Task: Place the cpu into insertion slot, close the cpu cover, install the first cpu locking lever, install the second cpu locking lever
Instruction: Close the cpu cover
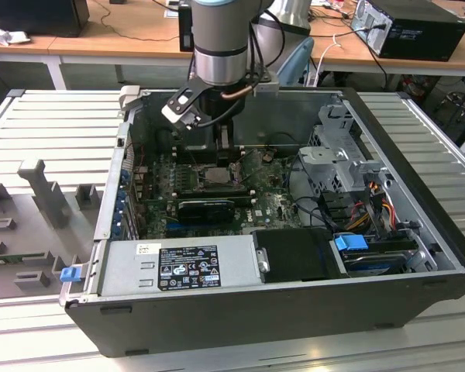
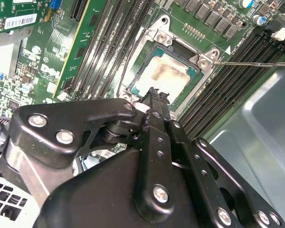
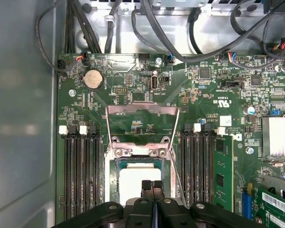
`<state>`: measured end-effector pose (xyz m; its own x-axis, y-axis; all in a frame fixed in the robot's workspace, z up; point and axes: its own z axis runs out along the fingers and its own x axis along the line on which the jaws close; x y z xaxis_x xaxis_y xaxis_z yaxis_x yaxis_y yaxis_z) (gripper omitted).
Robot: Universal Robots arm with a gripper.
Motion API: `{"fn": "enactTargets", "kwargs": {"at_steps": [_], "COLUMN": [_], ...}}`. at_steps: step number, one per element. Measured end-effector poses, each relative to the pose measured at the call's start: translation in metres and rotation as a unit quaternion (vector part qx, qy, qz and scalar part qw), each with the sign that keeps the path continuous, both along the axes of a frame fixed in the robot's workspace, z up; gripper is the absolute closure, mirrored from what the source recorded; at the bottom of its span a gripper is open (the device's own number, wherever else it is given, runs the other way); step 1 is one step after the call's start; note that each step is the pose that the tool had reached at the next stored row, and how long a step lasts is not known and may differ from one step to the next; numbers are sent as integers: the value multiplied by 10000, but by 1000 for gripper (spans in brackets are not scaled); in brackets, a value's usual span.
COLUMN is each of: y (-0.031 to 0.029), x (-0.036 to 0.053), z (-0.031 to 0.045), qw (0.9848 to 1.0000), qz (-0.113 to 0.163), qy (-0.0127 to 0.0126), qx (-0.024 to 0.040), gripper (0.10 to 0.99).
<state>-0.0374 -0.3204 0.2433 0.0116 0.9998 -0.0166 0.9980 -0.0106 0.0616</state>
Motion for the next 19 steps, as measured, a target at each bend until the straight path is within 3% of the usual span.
{"fn": "enactTargets", "kwargs": {"at_steps": [5, 11, 13, 16, 17, 19], "y": [1, 14, 15, 14, 14, 14], "x": [1, 23, 75, 239, 331, 398], "z": [87, 338, 340, 341, 341, 342], "qw": [10000, 10000, 10000, 10000, 9999, 9999], "qz": [1, 0, 0, 0, 1, 0], "qy": [0, 4, 19, 75, 106, 127], "qx": [0, 0, 2, 1, 1, 1], "gripper": [980, 980, 980, 980, 980, 980]}}
